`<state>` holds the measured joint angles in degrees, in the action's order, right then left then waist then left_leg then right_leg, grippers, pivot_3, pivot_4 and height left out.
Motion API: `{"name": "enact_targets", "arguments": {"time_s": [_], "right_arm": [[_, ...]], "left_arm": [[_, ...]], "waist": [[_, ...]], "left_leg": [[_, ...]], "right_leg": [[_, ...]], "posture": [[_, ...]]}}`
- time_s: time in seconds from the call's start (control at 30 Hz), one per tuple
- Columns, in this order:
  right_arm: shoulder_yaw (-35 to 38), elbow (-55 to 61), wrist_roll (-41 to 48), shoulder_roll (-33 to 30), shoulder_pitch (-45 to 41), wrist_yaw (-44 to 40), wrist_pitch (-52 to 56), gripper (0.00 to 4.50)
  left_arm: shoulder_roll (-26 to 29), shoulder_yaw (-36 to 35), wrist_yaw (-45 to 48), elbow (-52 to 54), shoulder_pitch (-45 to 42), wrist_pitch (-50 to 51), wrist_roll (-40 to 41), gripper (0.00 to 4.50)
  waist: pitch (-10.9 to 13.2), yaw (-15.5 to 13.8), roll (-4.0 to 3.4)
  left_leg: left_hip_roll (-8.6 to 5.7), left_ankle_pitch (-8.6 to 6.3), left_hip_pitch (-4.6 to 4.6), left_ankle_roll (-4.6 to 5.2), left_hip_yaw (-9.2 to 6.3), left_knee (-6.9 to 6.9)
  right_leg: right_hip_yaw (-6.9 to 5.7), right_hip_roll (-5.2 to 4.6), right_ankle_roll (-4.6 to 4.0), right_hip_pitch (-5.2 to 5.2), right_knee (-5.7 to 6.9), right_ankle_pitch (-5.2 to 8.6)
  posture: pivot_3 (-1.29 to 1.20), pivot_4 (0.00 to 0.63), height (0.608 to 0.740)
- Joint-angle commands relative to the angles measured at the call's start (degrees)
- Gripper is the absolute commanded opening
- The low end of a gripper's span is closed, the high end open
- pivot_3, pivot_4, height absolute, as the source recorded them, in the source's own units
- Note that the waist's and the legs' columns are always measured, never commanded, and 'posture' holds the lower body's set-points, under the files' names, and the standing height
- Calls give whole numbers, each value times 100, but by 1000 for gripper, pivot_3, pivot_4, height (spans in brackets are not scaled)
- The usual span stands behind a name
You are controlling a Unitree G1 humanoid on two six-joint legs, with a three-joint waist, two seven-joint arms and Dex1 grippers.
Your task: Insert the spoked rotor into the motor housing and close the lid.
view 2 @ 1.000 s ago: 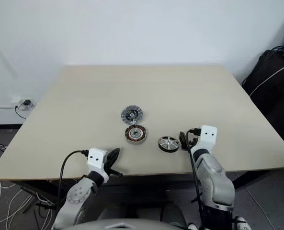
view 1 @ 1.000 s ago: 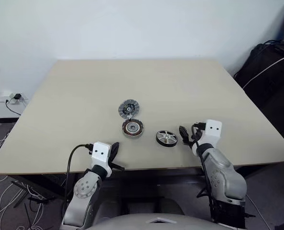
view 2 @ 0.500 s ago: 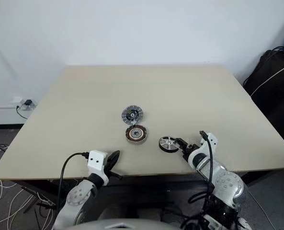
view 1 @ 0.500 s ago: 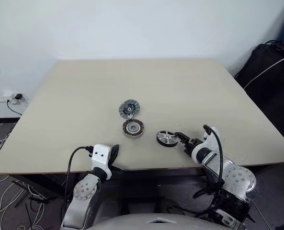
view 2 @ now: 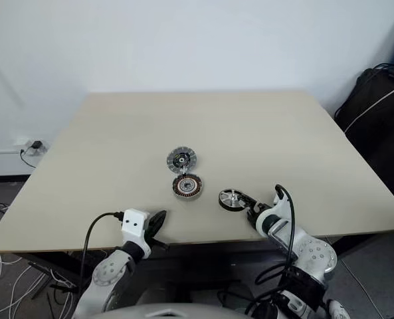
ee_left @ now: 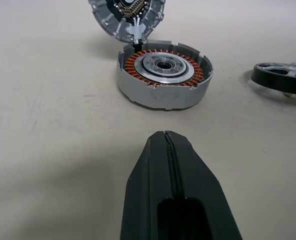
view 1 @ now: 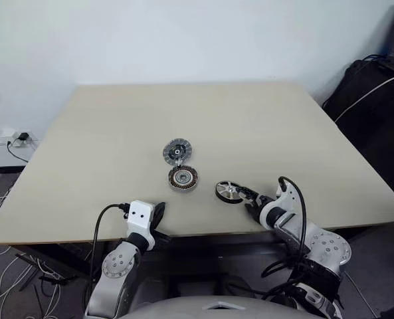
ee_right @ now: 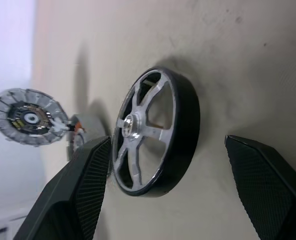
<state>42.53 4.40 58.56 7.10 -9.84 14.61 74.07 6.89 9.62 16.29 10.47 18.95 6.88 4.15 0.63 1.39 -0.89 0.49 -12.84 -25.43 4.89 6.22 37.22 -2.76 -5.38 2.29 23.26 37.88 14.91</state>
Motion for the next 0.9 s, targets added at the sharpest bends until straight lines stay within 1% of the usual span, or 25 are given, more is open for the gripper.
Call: {"name": "enact_targets", "arguments": {"time_s": [0.03, 0.23, 0.27, 0.3, 0.37, 0.57, 0.6, 0.73, 0.9], "right_arm": [[-30, -189, 518, 492, -34, 19, -231, 3874], [-225, -374, 900, 476, 40, 78, -626, 3874], [-260, -389, 935, 473, 56, 93, -691, 3499], [-297, -402, 969, 461, 73, 106, -737, 3327], [-371, -414, 1025, 430, 118, 132, -810, 2733], [-581, -373, 1138, 253, 280, 252, -939, 722], [-614, -361, 1161, 218, 309, 270, -951, 451], [-765, -233, 1304, 98, 444, 422, -880, 415], [-1141, 142, 2054, 122, 463, 453, -869, 415]], "left_arm": [[4, 11, 20, 229, -44, -25, 54, 0], [4, 24, 28, 242, -52, 5, 64, 0], [6, 28, 26, 244, -53, 10, 66, 0], [7, 30, 26, 246, -54, 12, 70, 0], [14, 34, 28, 251, -48, 15, 71, 0], [21, 35, 22, 255, -44, 27, 70, 0], [20, 35, 19, 256, -44, 31, 69, 0], [16, 39, 16, 255, -43, 46, 70, 0], [16, 42, 20, 258, -43, 55, 75, 0]], "waist": [[0, 6, 0], [-1, -1, -5], [-1, -3, -5], [-1, -3, -5], [-1, -1, -5], [-2, -4, -10], [-6, -1, -14], [-19, -6, -10], [-19, 1, -15]], "left_leg": [[0, 0, 0, 1, 0, 0], [-1, 2, -1, 5, 0, 1], [-1, 2, -1, 5, 1, 1], [-1, 2, -1, 5, 0, 0], [-1, 2, -1, 5, 0, 0], [-1, 1, -1, 5, 1, 0], [-1, 1, -2, 6, 1, 0], [0, 1, -1, 6, 1, -1], [0, 0, -1, 7, 1, -2]], "right_leg": [[0, 0, 1, 0, 0, 0], [0, -1, 3, -1, -2, -2], [0, -1, 3, -1, -2, -2], [0, -1, 3, -1, -3, -2], [1, -1, 3, -1, -3, -2], [3, -3, 2, 0, -4, -1], [4, -4, 3, 1, -4, -2], [4, -4, 2, 0, -5, -2], [6, -6, 2, 1, -6, -2]], "posture": [[0, 0, 740], [0, 0, 740], [0, 0, 740], [0, 0, 740], [0, 0, 740], [0, 0, 740], [0, 0, 740], [0, 0, 740], [0, 0, 740]]}}
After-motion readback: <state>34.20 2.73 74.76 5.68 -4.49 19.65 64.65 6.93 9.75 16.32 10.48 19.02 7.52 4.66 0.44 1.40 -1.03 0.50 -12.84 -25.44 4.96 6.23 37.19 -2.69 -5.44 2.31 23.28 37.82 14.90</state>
